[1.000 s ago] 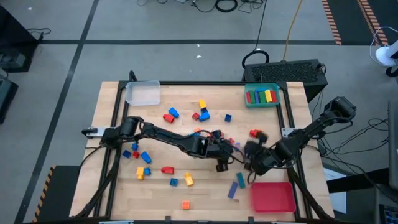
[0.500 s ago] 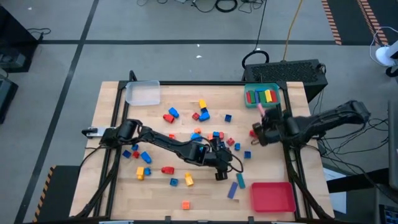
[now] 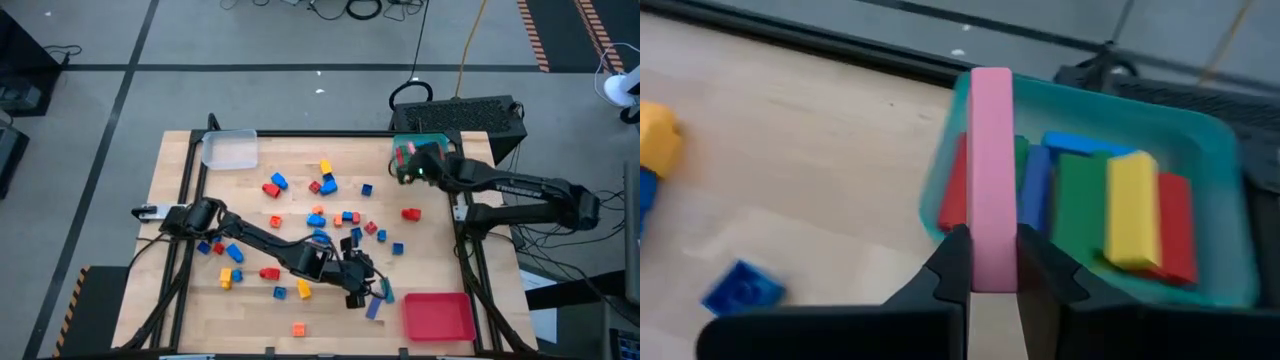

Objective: Sort blocks by size
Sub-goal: Put the pink block into the blue bin, then put the blue block into the blue bin

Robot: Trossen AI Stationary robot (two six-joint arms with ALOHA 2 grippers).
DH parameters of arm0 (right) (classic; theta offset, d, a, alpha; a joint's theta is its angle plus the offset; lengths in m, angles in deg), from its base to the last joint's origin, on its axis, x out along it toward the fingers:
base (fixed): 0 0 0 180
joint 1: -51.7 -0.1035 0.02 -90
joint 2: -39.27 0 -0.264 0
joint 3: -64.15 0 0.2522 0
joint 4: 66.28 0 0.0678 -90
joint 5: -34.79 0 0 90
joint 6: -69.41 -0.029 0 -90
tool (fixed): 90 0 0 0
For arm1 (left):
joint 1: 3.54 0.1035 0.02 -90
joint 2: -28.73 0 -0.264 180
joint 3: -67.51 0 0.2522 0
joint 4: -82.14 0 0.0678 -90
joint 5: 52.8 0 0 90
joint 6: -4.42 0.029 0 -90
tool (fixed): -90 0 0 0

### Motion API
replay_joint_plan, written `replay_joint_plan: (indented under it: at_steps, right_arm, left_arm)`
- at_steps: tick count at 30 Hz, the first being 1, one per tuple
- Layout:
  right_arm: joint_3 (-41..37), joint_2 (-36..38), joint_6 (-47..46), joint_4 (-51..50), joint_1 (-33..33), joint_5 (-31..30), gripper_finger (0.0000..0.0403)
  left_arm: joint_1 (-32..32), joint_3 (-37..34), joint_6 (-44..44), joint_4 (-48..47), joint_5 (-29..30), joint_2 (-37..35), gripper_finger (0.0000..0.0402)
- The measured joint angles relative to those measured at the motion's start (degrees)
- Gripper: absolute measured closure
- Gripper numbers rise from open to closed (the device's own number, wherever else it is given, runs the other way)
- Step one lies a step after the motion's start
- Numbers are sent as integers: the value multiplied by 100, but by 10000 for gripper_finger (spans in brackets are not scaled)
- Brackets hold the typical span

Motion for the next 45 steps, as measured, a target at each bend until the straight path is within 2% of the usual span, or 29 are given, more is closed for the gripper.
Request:
replay_joint_plan:
  at_steps: [5,10,13,18,23,31,39,45]
  right_arm:
    - [2,-526,87,489,659,510,369]
    - [2,-1108,87,547,1120,621,369]
    - [2,-1364,108,642,1310,855,367]
    - [2,-1573,125,893,1405,855,356]
    - [2,-1573,91,1248,1480,817,318]
    - [2,-1498,254,1218,1559,821,272]
    - [2,-905,736,1238,1216,849,275]
    - [2,-457,1119,1074,572,862,280]
  left_arm:
    - [-13,0,-5,194,-1,0,189]
    - [-15,0,-8,173,5,0,189]
    - [-20,0,-34,170,3,0,189]
    - [-15,0,-34,169,7,0,189]
    - [-15,0,-37,167,10,0,189]
    - [-16,0,-83,105,10,0,189]
    - [-15,-2,-355,-40,176,105,189]
    - [-16,3,-646,8,356,227,189]
